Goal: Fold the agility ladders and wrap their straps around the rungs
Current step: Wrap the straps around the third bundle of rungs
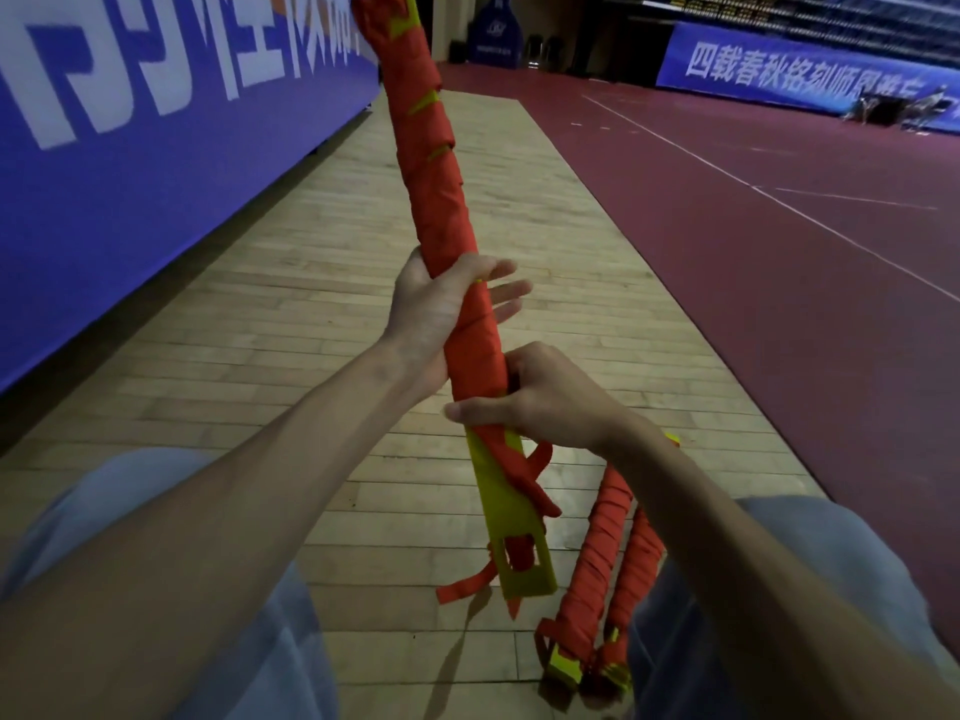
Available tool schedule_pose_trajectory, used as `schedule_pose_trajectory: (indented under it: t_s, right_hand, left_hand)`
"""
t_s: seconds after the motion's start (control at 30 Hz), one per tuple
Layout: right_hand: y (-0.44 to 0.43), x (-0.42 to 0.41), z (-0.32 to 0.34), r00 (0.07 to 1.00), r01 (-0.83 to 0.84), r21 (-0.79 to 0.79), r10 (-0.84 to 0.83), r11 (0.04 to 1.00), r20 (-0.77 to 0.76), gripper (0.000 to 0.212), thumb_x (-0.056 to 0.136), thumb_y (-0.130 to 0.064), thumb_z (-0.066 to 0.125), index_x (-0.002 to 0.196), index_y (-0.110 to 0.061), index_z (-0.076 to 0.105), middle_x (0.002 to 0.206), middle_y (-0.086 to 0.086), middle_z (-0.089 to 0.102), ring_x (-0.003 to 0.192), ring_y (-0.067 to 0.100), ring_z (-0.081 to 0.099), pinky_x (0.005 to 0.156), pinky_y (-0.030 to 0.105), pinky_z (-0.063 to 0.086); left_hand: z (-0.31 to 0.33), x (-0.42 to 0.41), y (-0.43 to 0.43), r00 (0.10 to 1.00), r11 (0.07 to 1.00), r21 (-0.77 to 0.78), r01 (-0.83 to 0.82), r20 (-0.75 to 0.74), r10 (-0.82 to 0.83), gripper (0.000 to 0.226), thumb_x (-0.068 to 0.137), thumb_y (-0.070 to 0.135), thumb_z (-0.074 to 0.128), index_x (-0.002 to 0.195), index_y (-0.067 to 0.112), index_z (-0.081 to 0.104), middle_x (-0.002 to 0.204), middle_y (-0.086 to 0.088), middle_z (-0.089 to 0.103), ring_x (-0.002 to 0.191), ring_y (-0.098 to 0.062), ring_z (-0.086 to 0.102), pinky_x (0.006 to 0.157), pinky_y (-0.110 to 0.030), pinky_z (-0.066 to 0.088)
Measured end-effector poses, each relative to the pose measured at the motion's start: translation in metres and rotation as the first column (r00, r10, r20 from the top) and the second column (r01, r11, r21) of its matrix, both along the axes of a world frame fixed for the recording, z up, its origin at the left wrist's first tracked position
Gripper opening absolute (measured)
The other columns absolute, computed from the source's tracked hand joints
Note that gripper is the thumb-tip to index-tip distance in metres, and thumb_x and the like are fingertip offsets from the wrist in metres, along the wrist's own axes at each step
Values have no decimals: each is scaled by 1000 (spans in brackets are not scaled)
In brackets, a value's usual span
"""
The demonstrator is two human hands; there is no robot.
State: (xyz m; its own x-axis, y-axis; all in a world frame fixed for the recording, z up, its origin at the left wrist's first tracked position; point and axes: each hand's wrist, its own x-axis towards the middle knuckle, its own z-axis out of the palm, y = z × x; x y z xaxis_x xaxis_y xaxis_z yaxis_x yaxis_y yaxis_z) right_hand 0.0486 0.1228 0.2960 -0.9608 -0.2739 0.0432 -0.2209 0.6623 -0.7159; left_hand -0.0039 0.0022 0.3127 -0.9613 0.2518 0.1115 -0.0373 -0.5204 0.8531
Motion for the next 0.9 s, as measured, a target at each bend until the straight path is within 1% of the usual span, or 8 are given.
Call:
schedule_pose_trajectory:
  t_s: [0.17, 0.4, 0.5, 0.57, 0.67, 0.73, 0.8, 0.9]
  right_hand:
    - [1, 1, 4, 997, 24, -12, -23, 1000, 67, 42, 82, -44, 76, 62, -13, 55, 51, -5, 50, 42, 6, 46, 47, 22, 38]
    - [-4, -1, -7, 999, 25, 235, -32, 972, 28, 59, 86, -65, 56, 83, -7, 65, 66, 2, 62, 55, 13, 58, 54, 21, 44]
    - [-4, -1, -8, 997, 20, 251, -36, 968, 61, 54, 83, -67, 58, 80, -13, 57, 65, -2, 55, 53, 11, 52, 57, 23, 44]
    - [-5, -1, -8, 995, 17, 256, -42, 967, 90, 48, 85, -63, 61, 78, -17, 54, 65, -2, 53, 53, 10, 51, 59, 23, 45]
    - [-1, -1, -6, 985, -14, 139, -11, 990, 172, 39, 94, -47, 58, 88, -9, 60, 82, 15, 69, 70, 32, 68, 73, 41, 60]
    - [4, 3, 0, 968, -55, 9, 51, 998, 247, 39, 98, -37, 54, 104, 1, 62, 96, 19, 73, 88, 42, 70, 85, 56, 56]
    - [6, 7, 6, 947, -127, -107, 153, 986, 284, 38, 102, -31, 48, 115, 1, 62, 101, 17, 74, 96, 42, 69, 93, 56, 53]
    - [5, 11, 11, 905, -262, -231, 322, 937, 280, 44, 103, -33, 44, 123, 3, 60, 109, 24, 70, 102, 56, 62, 93, 64, 49]
  left_hand:
    - [4, -2, -3, 999, 997, -64, -33, 5, 33, 11, 92, 5, 63, 98, 4, 54, 72, -7, 65, 54, -18, 61, 53, -30, 51]
    - [0, -17, -3, 969, 948, -203, -247, -40, 244, 12, 95, 21, 54, 100, 14, 47, 64, -8, 52, 46, -21, 50, 45, -29, 45]
    - [1, -19, -3, 977, 955, -218, -202, 28, 213, 49, 102, 52, 33, 118, 7, 47, 75, -9, 53, 54, -19, 53, 51, -30, 49]
    - [0, -20, -1, 976, 947, -247, -206, 25, 218, 55, 104, 51, 25, 127, 6, 45, 80, -9, 52, 58, -17, 52, 57, -33, 48]
    - [-2, -17, 0, 983, 955, -240, -172, 15, 181, 38, 106, 39, 30, 123, 8, 46, 82, -7, 49, 62, -14, 49, 59, -31, 46]
    - [-1, -16, -2, 994, 974, -203, -105, 0, 108, 19, 103, 32, 42, 104, 14, 50, 78, -4, 47, 63, -14, 47, 60, -30, 45]
    - [2, -16, -6, 999, 984, -174, -40, -3, 40, 19, 96, 28, 59, 84, 17, 50, 66, 0, 43, 58, -13, 44, 59, -30, 42]
    - [3, -16, -10, 1000, 992, -124, -22, 0, 22, 23, 84, 26, 74, 81, 19, 52, 58, 5, 43, 51, -9, 45, 53, -26, 42]
